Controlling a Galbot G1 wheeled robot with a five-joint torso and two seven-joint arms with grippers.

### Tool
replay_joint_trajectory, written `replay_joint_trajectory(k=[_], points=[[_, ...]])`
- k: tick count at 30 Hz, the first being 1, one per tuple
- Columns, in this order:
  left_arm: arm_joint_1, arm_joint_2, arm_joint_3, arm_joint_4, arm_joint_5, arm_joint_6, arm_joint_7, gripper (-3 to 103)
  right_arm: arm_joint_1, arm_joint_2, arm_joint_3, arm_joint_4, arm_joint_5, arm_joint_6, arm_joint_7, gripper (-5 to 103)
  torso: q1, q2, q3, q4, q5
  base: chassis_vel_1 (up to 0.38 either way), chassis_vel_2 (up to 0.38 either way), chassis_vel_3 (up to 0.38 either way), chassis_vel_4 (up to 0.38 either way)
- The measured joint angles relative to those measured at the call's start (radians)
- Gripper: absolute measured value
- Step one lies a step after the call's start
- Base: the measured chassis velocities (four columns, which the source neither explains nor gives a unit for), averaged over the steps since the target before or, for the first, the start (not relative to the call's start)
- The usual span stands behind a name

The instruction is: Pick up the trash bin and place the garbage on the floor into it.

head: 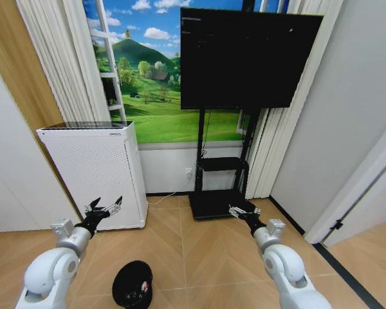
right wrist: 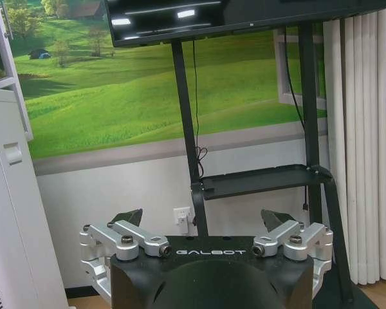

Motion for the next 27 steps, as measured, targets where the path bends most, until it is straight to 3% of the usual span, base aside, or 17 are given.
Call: replay_joint_trajectory(k=[27], points=[[-0.001, 0.001, 0.001, 0.007, 0.022, -0.005, -0.012, 100, -0.001, 0.001, -0.002, 0.003, -0.018, -0.002, 0.017, 100, -0.003, -0.009, -0.005, 0.0, 0.0, 0.009, -0.012, -0.008, 0.013]])
